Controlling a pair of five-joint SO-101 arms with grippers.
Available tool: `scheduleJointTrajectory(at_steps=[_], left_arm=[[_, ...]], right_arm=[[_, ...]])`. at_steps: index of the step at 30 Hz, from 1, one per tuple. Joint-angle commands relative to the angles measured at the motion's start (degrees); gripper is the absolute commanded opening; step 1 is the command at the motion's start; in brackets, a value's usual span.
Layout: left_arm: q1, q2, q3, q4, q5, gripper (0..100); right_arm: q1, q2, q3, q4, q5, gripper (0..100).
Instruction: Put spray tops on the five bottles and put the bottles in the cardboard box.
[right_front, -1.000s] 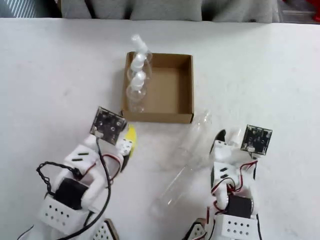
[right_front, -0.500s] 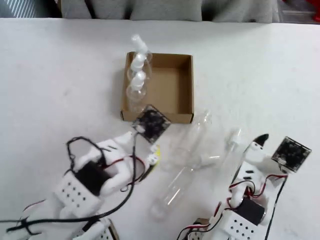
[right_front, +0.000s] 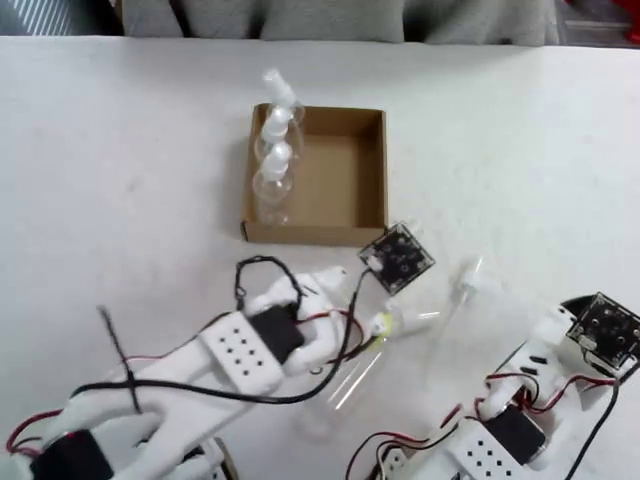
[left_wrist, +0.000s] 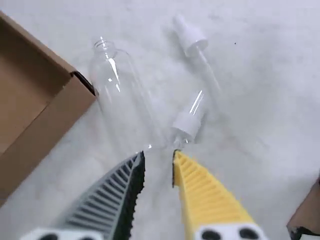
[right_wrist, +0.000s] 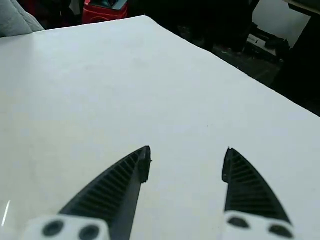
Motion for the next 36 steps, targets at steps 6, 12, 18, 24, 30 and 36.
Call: scheduleJointTrajectory(at_steps=[6, 12, 18, 24, 30, 36], left_arm=[[0.84, 16.48, -13.54, -2.29, 5.45, 22], [-3.56, 23.16, -18.2, -2.29, 5.45, 28], [-5.32, 24.31, -18.46, -2.29, 5.45, 35], [-6.64, 24.84, -18.46, -2.46, 5.27, 35], [-8.84, 25.36, -18.02, -5.98, 5.01, 35], [-8.66, 33.1, -21.71, -5.71, 5.01, 38]], right_arm=[[1.01, -0.13, 0.44, 0.92, 3.25, 20.4], [0.75, -0.22, 0.44, 3.3, 3.25, 20.4], [-2.15, -0.13, 0.44, 3.38, 3.25, 20.4], [-4.26, -0.22, 0.44, 5.05, 3.25, 20.4], [-5.67, -0.22, 0.44, 6.73, 3.25, 20.4], [-6.2, -0.22, 0.44, 6.99, 3.25, 20.4]])
